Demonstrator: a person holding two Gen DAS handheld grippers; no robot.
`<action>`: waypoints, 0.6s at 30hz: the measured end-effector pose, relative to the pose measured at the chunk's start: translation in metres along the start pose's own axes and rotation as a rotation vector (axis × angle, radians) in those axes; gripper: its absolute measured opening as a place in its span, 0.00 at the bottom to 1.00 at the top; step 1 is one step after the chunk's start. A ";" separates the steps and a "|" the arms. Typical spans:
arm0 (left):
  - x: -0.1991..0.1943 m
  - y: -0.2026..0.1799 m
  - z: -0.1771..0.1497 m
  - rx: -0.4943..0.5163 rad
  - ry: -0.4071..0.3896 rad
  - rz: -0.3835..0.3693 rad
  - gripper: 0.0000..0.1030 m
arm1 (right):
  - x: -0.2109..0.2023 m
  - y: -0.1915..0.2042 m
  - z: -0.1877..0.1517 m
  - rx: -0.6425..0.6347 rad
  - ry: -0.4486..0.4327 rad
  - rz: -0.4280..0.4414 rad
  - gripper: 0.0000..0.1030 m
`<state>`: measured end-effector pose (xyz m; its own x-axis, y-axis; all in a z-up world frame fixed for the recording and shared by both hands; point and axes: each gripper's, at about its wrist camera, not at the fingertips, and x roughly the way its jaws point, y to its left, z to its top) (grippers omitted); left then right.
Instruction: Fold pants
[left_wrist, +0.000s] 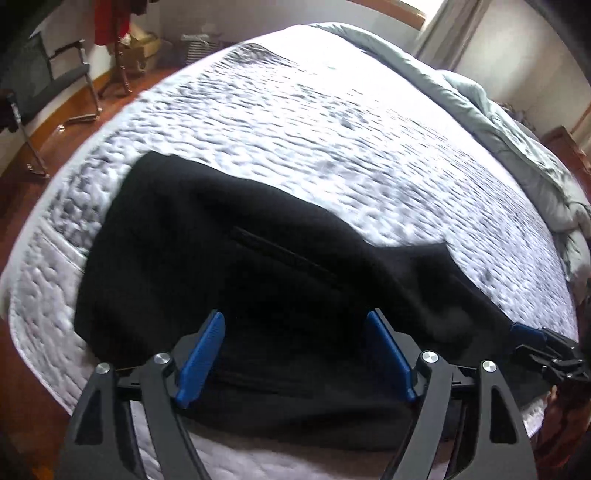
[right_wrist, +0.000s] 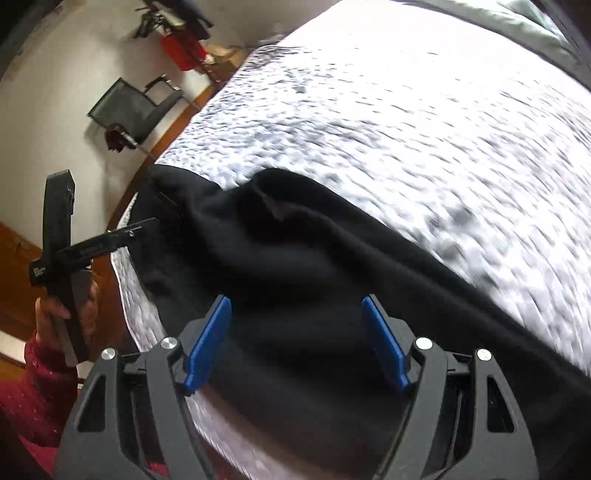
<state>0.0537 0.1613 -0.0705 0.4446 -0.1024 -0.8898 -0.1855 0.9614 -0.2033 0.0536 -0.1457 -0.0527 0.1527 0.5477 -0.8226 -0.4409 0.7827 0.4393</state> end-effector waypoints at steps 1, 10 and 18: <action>0.003 0.007 0.004 -0.007 0.000 0.012 0.77 | 0.010 0.005 0.009 -0.013 0.006 0.017 0.71; 0.032 0.038 0.030 -0.052 0.031 -0.031 0.81 | 0.076 0.033 0.065 -0.117 0.057 0.021 0.71; 0.031 0.051 0.036 -0.077 0.012 -0.087 0.83 | 0.103 0.024 0.088 -0.211 0.121 0.029 0.15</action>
<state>0.0896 0.2161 -0.0934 0.4518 -0.1878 -0.8721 -0.2138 0.9263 -0.3103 0.1362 -0.0441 -0.0955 0.0354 0.5197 -0.8536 -0.6209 0.6808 0.3887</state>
